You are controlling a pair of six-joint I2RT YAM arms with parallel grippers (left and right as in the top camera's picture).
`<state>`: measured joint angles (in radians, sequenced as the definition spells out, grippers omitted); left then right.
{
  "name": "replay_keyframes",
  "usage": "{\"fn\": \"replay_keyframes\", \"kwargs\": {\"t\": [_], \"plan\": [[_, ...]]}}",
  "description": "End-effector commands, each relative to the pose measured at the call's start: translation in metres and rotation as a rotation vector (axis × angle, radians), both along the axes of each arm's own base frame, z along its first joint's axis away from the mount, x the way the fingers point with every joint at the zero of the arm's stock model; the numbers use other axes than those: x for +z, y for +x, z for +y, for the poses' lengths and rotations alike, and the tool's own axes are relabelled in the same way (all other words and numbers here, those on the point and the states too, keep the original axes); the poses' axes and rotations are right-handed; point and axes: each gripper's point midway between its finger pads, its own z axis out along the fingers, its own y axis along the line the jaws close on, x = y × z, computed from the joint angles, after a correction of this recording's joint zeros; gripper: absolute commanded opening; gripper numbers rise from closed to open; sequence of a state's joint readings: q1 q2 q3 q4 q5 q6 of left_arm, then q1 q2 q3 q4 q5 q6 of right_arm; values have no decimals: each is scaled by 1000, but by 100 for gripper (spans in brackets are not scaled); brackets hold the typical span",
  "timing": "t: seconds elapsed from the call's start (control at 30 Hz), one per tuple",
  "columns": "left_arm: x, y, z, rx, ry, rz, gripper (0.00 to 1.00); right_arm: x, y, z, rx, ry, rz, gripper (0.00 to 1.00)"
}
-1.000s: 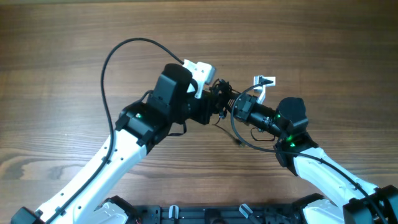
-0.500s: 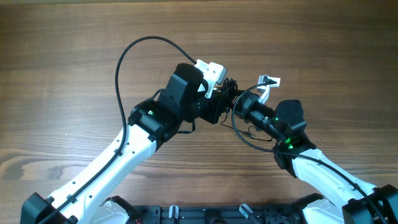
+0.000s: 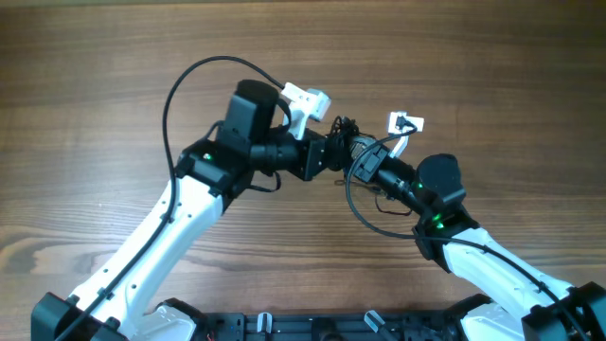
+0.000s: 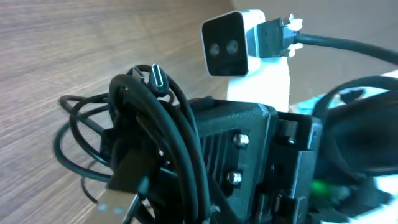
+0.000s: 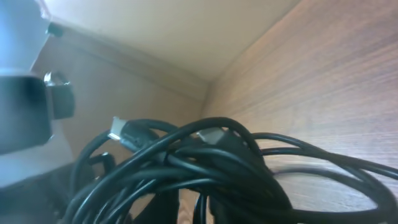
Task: Untangle cables
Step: 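Pull the grippers apart to stretch the cable between them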
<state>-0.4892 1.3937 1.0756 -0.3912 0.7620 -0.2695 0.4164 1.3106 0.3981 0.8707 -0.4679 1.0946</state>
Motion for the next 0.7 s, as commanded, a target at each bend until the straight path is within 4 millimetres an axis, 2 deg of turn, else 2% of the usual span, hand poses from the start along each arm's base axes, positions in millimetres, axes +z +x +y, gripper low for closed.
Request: {"fn": "replay_keyframes", "kwargs": {"t": [0.0, 0.13, 0.2, 0.27, 0.37, 0.5, 0.53, 0.67], "plan": [[20, -24, -1, -134, -129, 92, 4, 27, 10, -14, -54, 18, -98, 40], [20, -2, 21, -41, -134, 110, 4, 41, -2, -20, 30, 29, -136, 62], [20, 9, 33, 10, -140, 128, 4, 48, -8, -25, 77, 30, -159, 84], [20, 17, 43, 56, -146, 150, 4, 51, -13, -33, 114, 25, -175, 99], [21, 24, 52, 102, -159, 187, 4, 45, -12, -47, 132, -20, -205, 100], [21, 24, 53, 117, -169, 221, 4, 14, 0, -61, 73, -135, -165, 100], [21, 24, 53, 137, -176, 264, 4, -4, 3, -63, 50, -164, -96, 99], [21, 24, 53, 170, -190, 339, 4, -22, -1, -57, 65, -179, -11, 98]]}}
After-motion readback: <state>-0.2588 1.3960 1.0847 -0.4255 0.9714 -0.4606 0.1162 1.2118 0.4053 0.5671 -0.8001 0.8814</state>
